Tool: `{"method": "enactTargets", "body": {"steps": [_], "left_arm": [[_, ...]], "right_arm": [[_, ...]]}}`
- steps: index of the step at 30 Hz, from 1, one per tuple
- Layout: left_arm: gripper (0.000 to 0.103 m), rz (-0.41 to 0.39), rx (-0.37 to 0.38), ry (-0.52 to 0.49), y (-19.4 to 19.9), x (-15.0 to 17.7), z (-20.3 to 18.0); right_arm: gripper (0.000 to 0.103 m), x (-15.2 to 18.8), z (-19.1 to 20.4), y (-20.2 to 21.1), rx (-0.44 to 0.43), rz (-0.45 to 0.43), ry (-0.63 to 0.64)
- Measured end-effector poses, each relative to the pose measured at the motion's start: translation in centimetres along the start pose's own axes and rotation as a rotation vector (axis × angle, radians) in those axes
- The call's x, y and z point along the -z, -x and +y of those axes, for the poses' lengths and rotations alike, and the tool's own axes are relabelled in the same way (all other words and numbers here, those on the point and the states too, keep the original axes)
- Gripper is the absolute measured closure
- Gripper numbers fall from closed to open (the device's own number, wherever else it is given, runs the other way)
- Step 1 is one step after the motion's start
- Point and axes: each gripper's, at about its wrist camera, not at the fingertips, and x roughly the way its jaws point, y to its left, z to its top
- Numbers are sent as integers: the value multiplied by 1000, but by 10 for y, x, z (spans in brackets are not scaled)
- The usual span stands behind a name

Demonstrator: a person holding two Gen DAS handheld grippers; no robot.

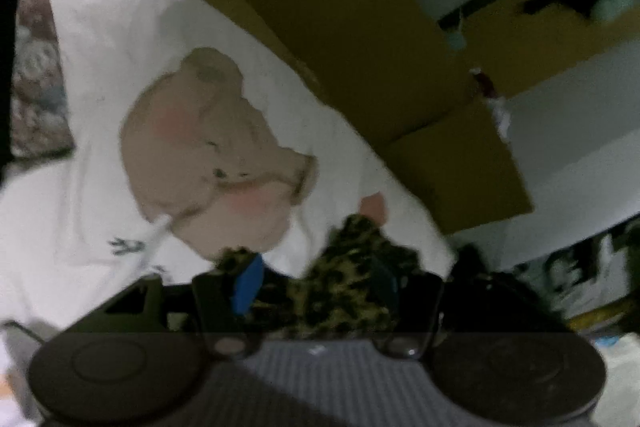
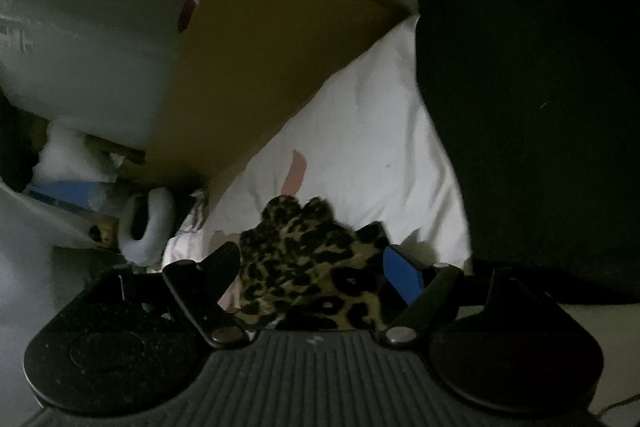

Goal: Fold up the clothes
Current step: 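Grasp the rolled leopard bundle with both grippers and compress it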

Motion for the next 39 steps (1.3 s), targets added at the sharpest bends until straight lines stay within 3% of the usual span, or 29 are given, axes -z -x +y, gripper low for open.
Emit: {"method": "enactTargets", "body": {"steps": [5,10,15,18,20,25,27,31,34,37,39], "left_arm": [[45,24,-104,-92,-4,6,6],[47,69,-205,-251,-20,14,1],[49,100,-241,-356,-40,20,-6],[54,117,-255,-392,-52,21,-8],[61,125,-261,-411,-58,22,-9],[89,118,-253,-423,-65,22,-14],[101,120,-248,-418,-66,23,-14],[102,61,-227,-373,-54,21,-14],[102,7,-210,-257,-40,15,0],[102,1,-185,-169,-36,12,12],[102,14,-198,-183,-38,15,12]], "right_arm": [[21,8,-8,9,98,0,68],[28,15,-12,0,195,20,144],[35,16,4,-18,229,51,254],[46,16,17,-28,229,62,315],[59,17,25,-34,237,71,356],[94,17,33,-32,270,41,396],[96,16,32,-28,254,28,375],[98,12,30,-21,240,-8,329],[99,10,24,-20,236,-25,274],[99,13,19,-21,240,-24,246],[98,16,20,-24,257,-20,258]]}}
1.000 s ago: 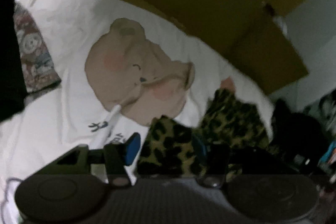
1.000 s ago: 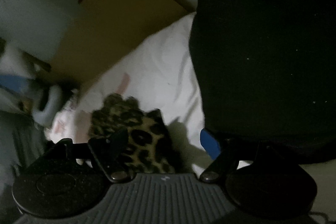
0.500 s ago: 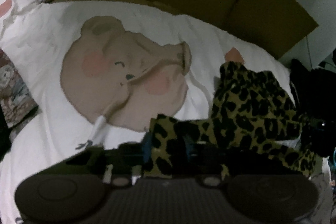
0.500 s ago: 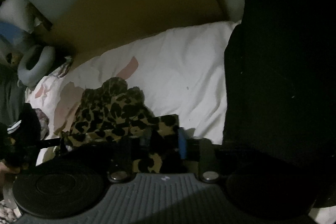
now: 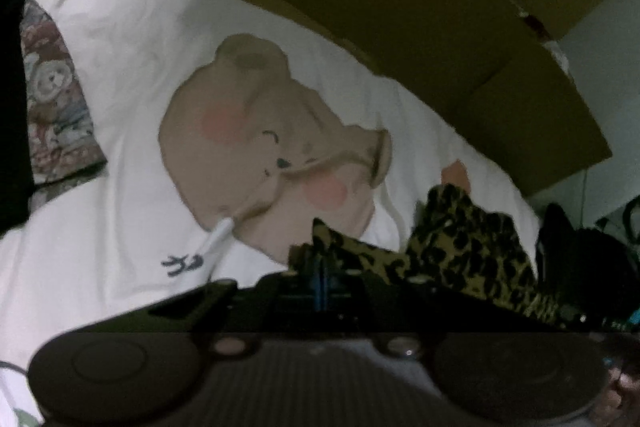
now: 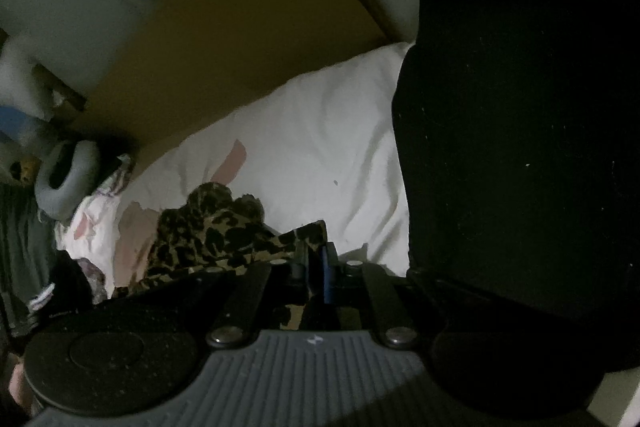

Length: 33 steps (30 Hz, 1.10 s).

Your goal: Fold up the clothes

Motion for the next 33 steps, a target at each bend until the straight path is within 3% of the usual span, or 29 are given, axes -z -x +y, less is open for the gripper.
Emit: {"method": "enactTargets", "body": {"steps": [2,4,6,7,8,20,29,31,32,33], "left_arm": [[99,21,-22,-37,-4,1,-5],[86,30,-40,-89,-8,1,-11],[55,21,-61,-155,-9,1,-19],[49,18,-68,-184,-10,1,-23],[46,18,-70,-210,-11,2,-26],[50,86,-160,-351,-43,12,-45],[53,96,-196,-419,-49,19,-61],[64,88,-182,-392,-46,16,-57],[89,75,-172,-360,-44,13,-53],[90,64,-154,-304,-41,10,-48]], "right_arm": [[96,0,0,-3,9,12,12],[89,1,0,-5,18,23,24],[71,1,0,-8,27,35,36],[57,1,0,-9,31,41,42],[53,1,0,-11,36,47,48],[53,11,8,-45,98,153,139],[51,16,24,-61,136,168,264],[53,15,24,-60,134,169,280],[56,15,25,-60,133,170,285],[58,15,25,-59,133,167,283]]}}
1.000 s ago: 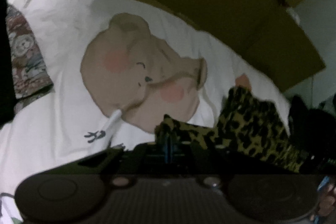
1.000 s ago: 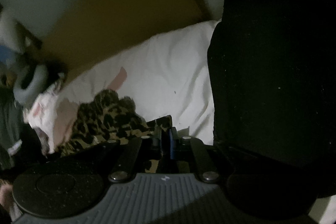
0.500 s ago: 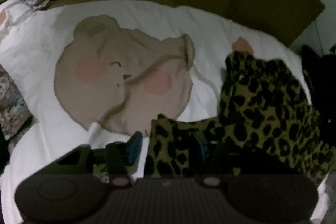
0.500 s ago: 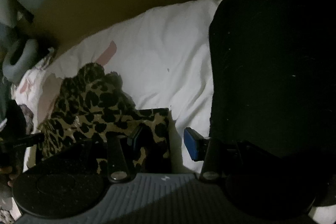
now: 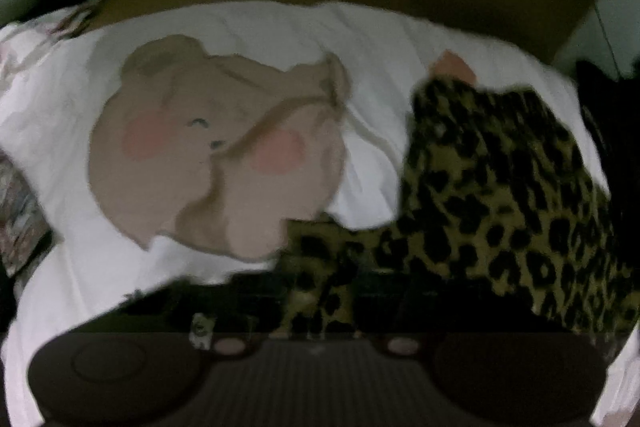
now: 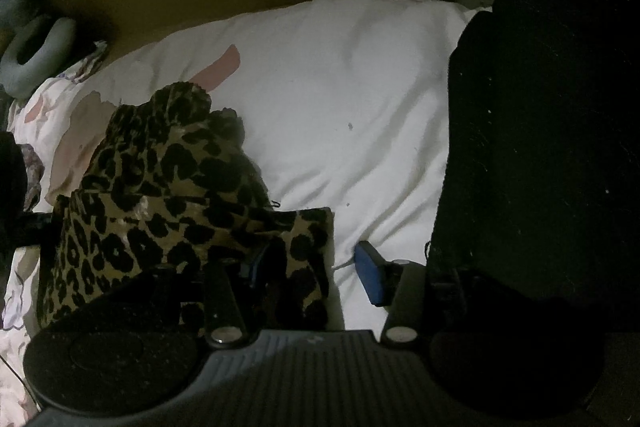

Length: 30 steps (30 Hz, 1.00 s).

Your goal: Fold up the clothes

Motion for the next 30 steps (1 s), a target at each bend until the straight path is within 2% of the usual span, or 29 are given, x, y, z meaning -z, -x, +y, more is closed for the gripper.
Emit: {"method": "enactTargets", "body": {"steps": [2,5,11,13,16,18,22,25,27,29,30], "left_arm": [[90,-24,21,99,5,0,10],[90,-36,16,91,12,3,9],[90,-60,17,111,23,4,18],[90,-65,16,112,25,5,20],[90,-65,10,108,28,7,19],[90,-59,8,109,27,9,19],[90,-52,4,107,25,11,17],[90,-56,-1,97,24,11,15],[90,-55,0,102,24,12,16],[90,-55,0,105,24,12,16],[90,-57,1,103,25,12,15]], "right_arm": [[83,0,-1,3,-1,-7,-5],[92,0,-3,6,-2,-16,-13],[93,1,-6,14,-4,-36,-29],[85,1,-7,17,-5,-42,-34],[62,-1,-8,18,-3,-56,-44],[61,-3,-7,15,-4,-59,-49],[60,-5,-2,-4,2,-2,-13],[66,-4,2,-6,3,1,13],[77,-3,4,-4,-3,-1,21],[95,-3,4,-1,-15,-6,21],[96,-3,4,1,-20,-8,21]]}}
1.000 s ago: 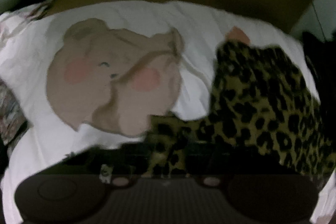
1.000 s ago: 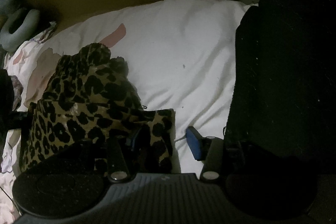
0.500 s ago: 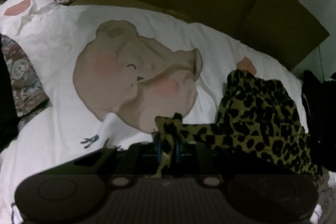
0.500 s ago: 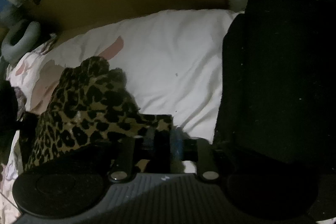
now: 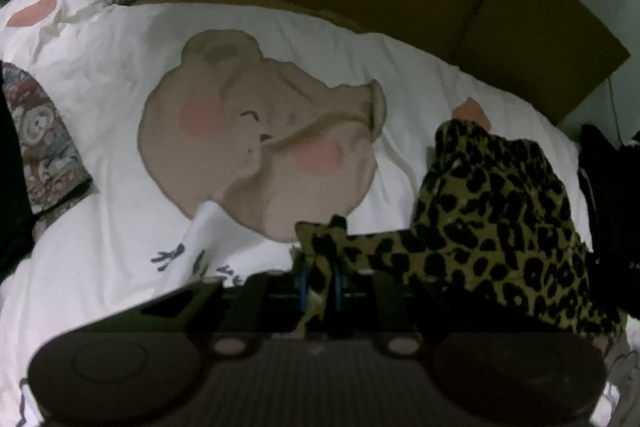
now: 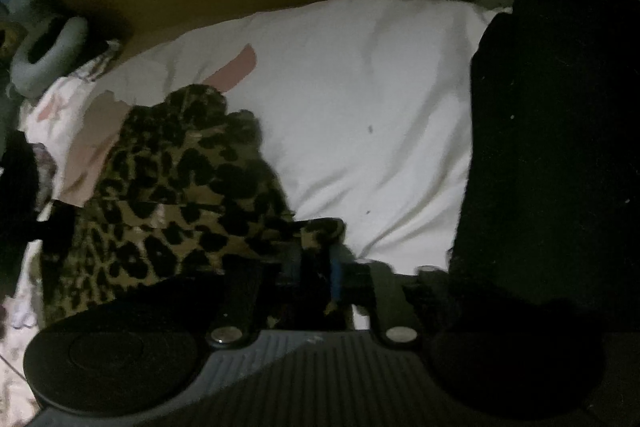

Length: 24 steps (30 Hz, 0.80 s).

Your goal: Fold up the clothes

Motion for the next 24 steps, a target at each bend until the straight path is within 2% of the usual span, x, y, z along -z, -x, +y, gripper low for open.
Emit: {"method": "enactTargets", "body": {"steps": [4,12,16,21,24], "left_arm": [[91,-22,10,19,13,-1,1],[91,-79,58,55,59,-12,2],[91,-116,72,31,81,-21,-8],[91,-200,91,-30,111,-32,-27],[91,-236,106,-16,126,-43,-30]], "right_arm": [[97,1,1,7,-22,-11,-1],[97,4,3,57,-30,-123,-34],[97,5,5,80,-46,-165,-74],[97,0,5,109,-90,-218,-139],[97,-5,1,122,-122,-250,-193]]}}
